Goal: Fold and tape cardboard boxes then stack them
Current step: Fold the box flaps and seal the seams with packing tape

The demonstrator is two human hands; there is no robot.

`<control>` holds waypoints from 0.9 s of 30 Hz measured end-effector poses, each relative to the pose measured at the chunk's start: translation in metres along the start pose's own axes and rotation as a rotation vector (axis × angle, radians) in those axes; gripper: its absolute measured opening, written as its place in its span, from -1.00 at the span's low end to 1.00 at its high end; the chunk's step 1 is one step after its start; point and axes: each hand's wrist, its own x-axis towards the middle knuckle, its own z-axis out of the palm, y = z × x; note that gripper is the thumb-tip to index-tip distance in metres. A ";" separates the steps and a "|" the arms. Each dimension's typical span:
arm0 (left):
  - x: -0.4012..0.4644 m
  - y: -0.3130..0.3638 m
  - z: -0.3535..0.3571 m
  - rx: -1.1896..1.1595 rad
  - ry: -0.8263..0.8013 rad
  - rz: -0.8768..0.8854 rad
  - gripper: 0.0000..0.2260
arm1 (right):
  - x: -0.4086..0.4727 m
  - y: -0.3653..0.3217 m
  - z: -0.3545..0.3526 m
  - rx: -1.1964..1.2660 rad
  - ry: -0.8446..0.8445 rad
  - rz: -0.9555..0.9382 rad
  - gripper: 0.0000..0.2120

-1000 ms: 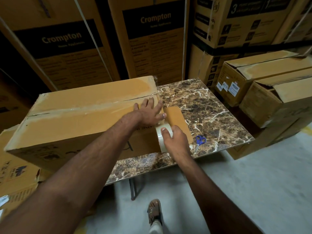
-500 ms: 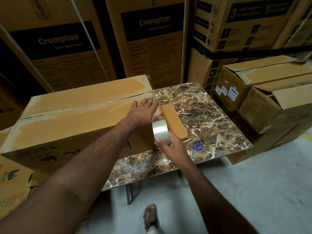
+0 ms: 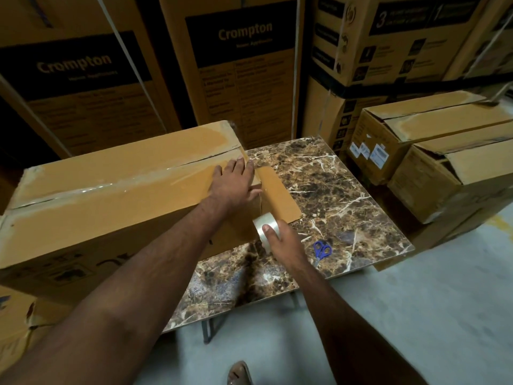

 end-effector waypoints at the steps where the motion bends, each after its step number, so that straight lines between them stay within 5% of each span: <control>1: 0.001 -0.002 0.002 0.008 0.017 0.009 -0.26 | 0.003 0.000 0.002 0.007 -0.003 0.005 -0.69; 16: -0.003 -0.006 0.022 0.162 0.252 0.169 -0.21 | 0.032 -0.014 0.015 -0.087 0.022 0.066 -0.67; 23: -0.012 0.006 0.039 0.349 0.322 0.029 -0.12 | 0.042 -0.007 0.016 -0.074 0.001 -0.015 -0.70; 27: -0.016 0.015 0.038 0.160 0.385 -0.010 -0.26 | 0.041 0.004 0.018 -0.044 -0.057 -0.012 -0.60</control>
